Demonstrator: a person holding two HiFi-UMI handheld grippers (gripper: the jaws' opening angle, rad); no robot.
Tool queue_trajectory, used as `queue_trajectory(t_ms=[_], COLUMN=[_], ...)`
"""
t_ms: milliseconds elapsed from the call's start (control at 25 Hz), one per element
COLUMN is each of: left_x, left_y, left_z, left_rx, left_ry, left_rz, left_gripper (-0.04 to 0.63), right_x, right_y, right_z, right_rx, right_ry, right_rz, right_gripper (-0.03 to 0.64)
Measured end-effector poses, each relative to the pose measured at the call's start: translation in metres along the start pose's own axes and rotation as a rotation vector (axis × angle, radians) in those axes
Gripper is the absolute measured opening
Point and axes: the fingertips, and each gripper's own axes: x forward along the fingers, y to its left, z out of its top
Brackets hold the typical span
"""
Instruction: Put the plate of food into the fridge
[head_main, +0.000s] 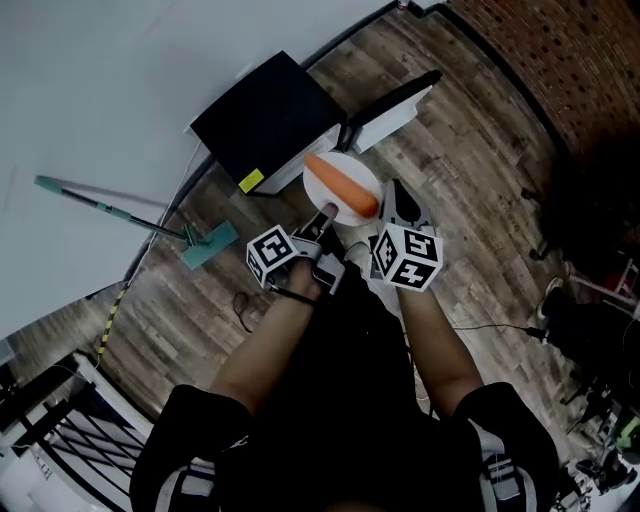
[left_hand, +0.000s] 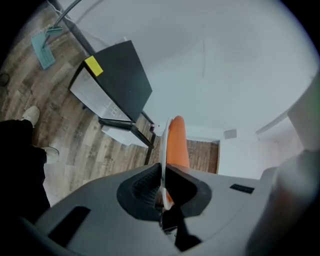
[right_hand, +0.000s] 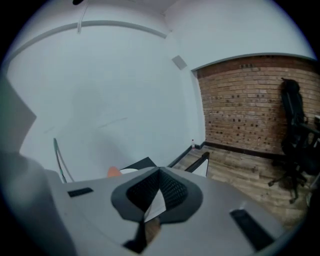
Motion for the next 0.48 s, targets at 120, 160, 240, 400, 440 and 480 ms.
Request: queue_trajectory(t_ms=[120, 160, 240, 400, 440, 480], left_x=[0.017, 0.023, 0.036, 0.053, 0.059, 0.067], left_y=[0.040, 0.055, 0.089, 0.160, 0.179, 0.196], left_z=[0.013, 0.016, 0.024, 0.039, 0.042, 0.045], left_rx=[-0.005, -0.023, -0.068, -0.097, -0.100, -0.116], left_ry=[-0.025, -0.045, -0.091, -0.179, -0.202, -0.225], left_rz=[-0.009, -0.013, -0.014, 0.003, 0.001, -0.004], left_gripper=[0.021, 0.021, 0.021, 0.021, 0.021, 0.021], right_x=[0.031, 0.039, 0.053, 0.076, 0.081, 0.088], right_y=[-0.003, -0.005, -0.013, -0.032, -0.038, -0.044], right_z=[-0.032, -0.044, -0.069, -0.122, -0.134, -0.146], right_rx=[-0.007, -0.015, -0.027, -0.013, -0.013, -0.014], right_ry=[0.010, 0.016, 0.032, 0.076, 0.087, 0.098], right_rz=[0.012, 0.019, 0.034, 0.055, 0.057, 0.059], right_gripper=[0.014, 0.014, 0.014, 0.014, 0.014, 0.014])
